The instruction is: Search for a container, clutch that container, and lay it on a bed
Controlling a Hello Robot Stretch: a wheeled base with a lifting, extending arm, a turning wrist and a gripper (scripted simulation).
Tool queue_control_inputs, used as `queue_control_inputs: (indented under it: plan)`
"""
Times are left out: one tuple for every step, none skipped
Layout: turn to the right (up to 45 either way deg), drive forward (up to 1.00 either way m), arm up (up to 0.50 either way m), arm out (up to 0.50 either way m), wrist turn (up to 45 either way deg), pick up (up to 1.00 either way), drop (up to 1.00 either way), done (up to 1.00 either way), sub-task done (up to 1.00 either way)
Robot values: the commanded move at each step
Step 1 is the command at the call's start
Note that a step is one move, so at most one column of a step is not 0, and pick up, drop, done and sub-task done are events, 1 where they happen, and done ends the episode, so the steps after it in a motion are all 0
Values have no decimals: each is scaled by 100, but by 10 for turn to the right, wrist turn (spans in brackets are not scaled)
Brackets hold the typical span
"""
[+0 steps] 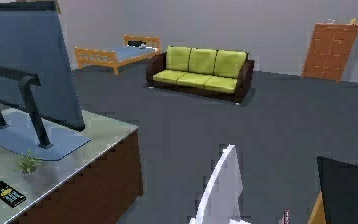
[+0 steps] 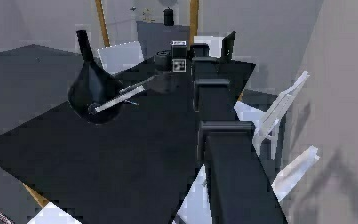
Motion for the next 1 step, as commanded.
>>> queue_control_inputs:
  plan:
    - [0, 0, 0, 0, -450, 0, 0, 0, 0]
